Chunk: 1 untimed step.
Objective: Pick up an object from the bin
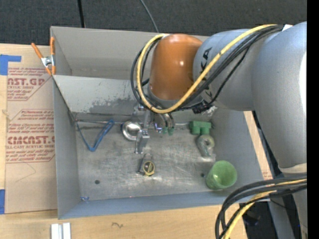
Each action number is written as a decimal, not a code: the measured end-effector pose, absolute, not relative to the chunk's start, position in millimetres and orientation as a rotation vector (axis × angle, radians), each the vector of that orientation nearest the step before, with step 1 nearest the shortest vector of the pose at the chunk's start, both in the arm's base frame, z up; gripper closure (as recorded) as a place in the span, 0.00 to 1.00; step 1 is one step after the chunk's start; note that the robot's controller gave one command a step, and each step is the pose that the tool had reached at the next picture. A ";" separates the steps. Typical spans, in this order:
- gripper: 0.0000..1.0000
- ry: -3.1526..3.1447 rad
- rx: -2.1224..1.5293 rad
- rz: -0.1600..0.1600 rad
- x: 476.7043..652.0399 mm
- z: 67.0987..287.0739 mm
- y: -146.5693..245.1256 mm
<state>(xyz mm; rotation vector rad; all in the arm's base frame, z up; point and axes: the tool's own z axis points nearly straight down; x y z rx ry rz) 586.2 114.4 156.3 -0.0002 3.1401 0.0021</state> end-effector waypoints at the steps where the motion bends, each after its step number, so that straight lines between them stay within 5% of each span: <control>1: 0.00 3.124 0.249 0.005 580.3 80.2 112.5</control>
Offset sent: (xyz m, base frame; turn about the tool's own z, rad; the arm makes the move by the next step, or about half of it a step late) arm -0.0081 -0.0025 -0.0780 0.1580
